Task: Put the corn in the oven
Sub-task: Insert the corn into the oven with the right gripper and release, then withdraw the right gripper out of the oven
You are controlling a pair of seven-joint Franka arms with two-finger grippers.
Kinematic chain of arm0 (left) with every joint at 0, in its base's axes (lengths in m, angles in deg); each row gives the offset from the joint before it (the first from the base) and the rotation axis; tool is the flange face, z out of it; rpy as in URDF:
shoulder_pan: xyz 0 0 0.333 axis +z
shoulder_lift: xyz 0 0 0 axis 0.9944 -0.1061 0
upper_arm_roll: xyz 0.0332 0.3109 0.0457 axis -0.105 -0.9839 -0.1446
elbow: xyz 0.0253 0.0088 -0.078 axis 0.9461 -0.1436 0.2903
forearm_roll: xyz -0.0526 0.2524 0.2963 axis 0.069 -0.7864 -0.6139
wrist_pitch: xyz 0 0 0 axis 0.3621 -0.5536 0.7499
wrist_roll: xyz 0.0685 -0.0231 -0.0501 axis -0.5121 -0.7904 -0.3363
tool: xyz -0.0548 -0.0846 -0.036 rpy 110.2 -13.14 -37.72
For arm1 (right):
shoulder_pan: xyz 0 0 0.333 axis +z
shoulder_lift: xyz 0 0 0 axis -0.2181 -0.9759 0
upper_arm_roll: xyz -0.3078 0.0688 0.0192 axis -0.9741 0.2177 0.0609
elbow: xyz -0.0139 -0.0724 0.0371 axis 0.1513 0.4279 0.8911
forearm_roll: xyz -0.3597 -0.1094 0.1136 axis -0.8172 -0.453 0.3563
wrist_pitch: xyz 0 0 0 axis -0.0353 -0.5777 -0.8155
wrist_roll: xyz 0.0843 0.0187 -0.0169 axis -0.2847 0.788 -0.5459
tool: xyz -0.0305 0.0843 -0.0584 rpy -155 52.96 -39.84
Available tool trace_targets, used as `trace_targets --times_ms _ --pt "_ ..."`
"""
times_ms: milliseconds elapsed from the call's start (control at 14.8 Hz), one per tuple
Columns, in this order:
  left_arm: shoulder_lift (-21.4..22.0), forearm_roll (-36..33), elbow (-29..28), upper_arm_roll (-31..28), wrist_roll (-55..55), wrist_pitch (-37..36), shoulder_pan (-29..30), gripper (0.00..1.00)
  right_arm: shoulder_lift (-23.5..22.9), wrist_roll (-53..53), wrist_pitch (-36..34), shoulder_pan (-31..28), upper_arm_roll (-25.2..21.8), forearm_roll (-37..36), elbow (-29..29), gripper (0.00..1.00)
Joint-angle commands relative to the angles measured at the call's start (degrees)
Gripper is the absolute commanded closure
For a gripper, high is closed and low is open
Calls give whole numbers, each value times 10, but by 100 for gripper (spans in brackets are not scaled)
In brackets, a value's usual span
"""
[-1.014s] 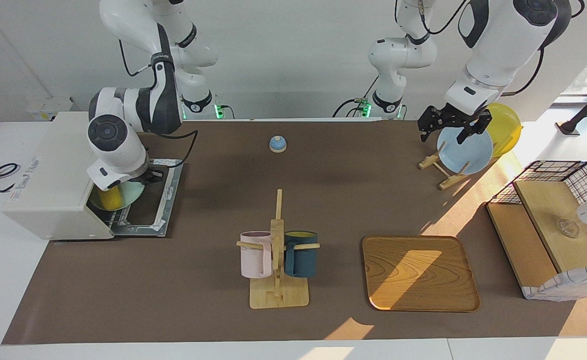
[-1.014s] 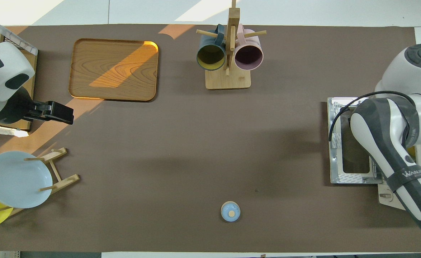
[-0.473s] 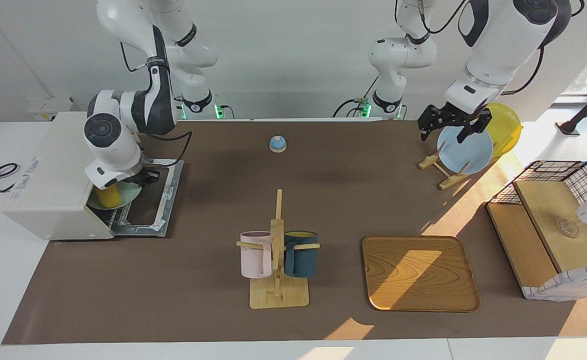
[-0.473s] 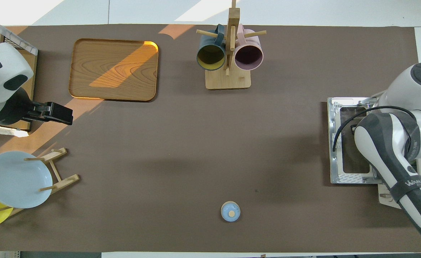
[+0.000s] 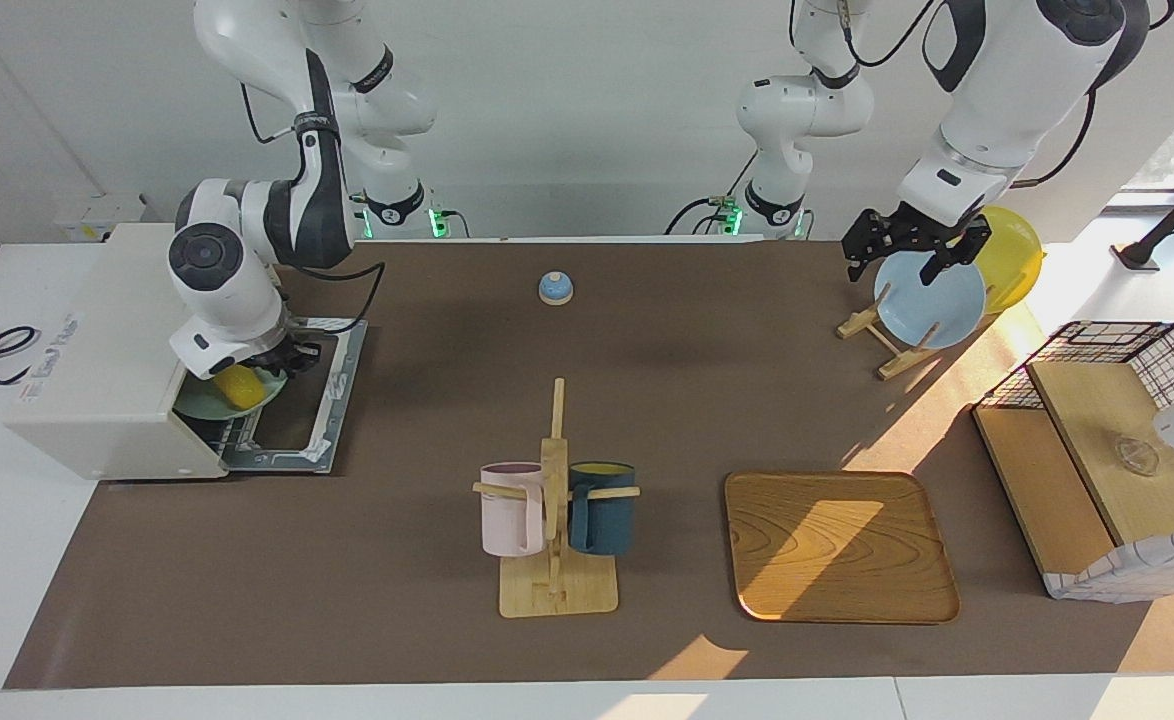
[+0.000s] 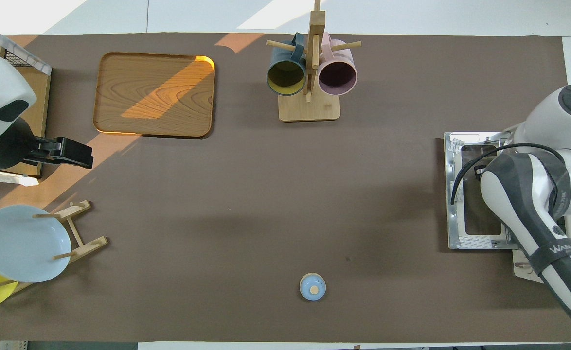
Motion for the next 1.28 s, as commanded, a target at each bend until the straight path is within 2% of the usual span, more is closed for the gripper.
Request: trace_targets --times_ms 0,135,203,270,338,405,676,946,1216 --pt "11 -9 -10 5 3 2 6 0 0 -17 -14 -5 10 0 -23 78" --pt "11 -9 -10 5 3 2 6 0 -11 -12 -32 17 10 22 -49 80" --pt "11 -9 -10 5 3 2 6 0 -13 -4 -33 25 10 42 -58 84" --pt "11 -9 -10 4 3 2 6 0 -14 19 -22 37 10 54 -53 96" --pt "11 -9 -10 5 3 2 7 0 -13 49 2 62 10 56 -42 100" --pt "11 -9 -10 5 3 2 6 0 -8 69 28 79 9 56 -15 100" --pt "11 -9 -10 4 3 2 6 0 -13 96 128 83 10 56 63 100" --pt "11 -9 -10 5 3 2 6 0 -16 92 166 66 9 56 99 100" --pt "11 -9 -10 5 3 2 6 0 -13 89 173 57 9 56 113 100"
